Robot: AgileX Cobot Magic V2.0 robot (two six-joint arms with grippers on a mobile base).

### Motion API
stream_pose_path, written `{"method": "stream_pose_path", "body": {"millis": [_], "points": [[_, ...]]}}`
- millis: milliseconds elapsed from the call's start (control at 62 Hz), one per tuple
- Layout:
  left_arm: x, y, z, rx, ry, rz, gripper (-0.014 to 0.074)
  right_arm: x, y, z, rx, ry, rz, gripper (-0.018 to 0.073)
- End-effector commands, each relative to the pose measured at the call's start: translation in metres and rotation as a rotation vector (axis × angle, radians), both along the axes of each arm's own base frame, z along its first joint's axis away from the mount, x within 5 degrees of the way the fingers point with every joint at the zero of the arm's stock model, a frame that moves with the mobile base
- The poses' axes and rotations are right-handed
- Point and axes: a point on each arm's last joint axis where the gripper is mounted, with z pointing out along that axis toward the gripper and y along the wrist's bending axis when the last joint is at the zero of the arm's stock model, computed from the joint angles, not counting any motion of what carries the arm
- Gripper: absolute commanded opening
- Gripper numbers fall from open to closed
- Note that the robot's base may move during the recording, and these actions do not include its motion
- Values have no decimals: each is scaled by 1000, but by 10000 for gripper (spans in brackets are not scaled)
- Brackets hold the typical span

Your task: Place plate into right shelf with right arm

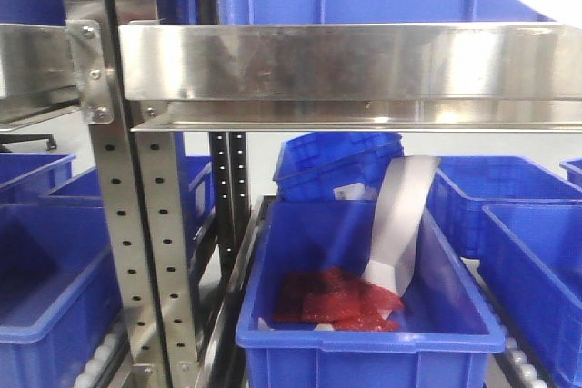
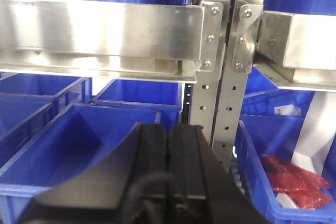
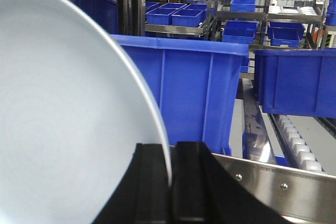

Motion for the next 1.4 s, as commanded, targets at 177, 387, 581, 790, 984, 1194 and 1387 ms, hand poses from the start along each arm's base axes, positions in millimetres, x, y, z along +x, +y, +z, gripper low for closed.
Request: {"method": "stream_pose_path", "body": {"millis": [177, 387, 581, 790, 984, 1194, 1387], "points": [[-1, 1, 5, -18, -89, 9, -128, -2, -2, 19, 30, -122, -21, 48], [-1, 1, 5, -18, -89, 9, -128, -2, -2, 19, 30, -122, -21, 48], [-1, 1, 5, -18, -89, 9, -128, -2, -2, 19, 30, -122, -21, 48], [-1, 1, 5, -18, -89, 9, -128, -2, -2, 19, 30, -122, -21, 48], [-1, 1, 5, -18, -89, 9, -128, -3, -2, 19, 30, -125, -22, 48], [-1, 1, 5, -18, -89, 9, -128, -3, -3, 19, 32, -130, -23, 48], [-1, 1, 5, -18, -89, 9, -128, -3, -3, 23, 41, -163, -28, 48]]}}
